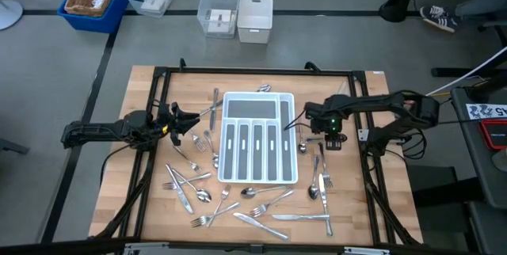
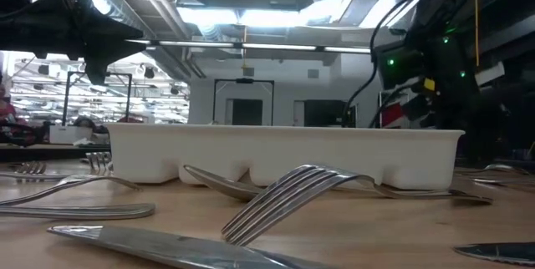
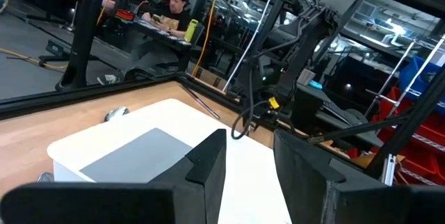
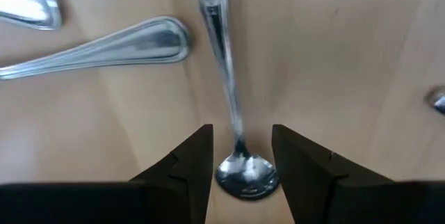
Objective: Sort silverware
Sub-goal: Put the silver spoon into the white cutlery tray
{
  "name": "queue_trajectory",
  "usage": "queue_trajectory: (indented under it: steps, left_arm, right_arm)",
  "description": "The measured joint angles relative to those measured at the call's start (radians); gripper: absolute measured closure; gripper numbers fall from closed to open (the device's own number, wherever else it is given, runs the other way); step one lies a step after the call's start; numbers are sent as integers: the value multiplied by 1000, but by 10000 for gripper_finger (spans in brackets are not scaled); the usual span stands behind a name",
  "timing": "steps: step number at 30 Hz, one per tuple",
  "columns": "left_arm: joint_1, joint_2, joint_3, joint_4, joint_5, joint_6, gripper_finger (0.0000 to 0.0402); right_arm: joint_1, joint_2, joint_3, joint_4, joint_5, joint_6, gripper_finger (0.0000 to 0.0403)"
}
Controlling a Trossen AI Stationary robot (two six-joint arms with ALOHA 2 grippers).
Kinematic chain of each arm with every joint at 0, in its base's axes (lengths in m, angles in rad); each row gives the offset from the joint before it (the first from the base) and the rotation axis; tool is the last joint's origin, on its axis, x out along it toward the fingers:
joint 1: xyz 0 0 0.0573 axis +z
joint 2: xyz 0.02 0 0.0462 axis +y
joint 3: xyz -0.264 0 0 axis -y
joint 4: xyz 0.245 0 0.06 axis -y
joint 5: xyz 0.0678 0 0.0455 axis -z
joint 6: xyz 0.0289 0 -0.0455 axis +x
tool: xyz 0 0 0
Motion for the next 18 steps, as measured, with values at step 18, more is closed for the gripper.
queue_trajectory:
  steps: [18]
  left_arm:
    - [0,0,0,0,0,0,290]
  right_arm:
    - [0,156,7,-3,63,-21,372]
